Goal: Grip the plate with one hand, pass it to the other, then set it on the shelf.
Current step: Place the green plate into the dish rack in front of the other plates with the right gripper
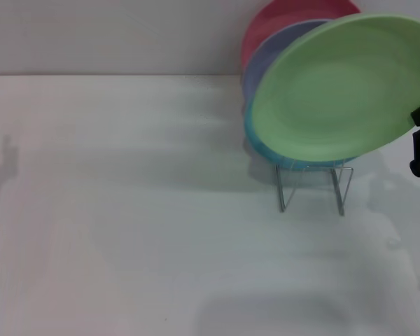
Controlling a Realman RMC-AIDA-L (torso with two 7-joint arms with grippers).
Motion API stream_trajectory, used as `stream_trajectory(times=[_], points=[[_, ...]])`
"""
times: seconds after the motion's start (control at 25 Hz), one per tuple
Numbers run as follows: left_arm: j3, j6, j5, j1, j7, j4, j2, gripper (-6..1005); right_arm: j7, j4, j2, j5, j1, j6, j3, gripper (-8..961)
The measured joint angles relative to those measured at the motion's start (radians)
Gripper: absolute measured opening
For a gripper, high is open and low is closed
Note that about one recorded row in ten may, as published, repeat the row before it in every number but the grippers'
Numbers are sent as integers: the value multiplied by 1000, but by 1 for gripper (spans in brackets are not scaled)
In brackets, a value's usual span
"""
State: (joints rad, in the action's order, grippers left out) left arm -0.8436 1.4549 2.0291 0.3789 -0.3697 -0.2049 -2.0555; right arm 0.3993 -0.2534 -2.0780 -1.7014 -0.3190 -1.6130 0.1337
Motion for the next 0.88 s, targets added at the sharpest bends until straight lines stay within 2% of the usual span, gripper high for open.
stream_trajectory(times=[0.64,0.88], points=[[1,17,52,-6,-24,-2,2,567,-29,-6,-5,6,27,-17,25,16],[3,32,112,-9,-39,-2,6,567,-28,-7,-2,6,27,-22,34,16]])
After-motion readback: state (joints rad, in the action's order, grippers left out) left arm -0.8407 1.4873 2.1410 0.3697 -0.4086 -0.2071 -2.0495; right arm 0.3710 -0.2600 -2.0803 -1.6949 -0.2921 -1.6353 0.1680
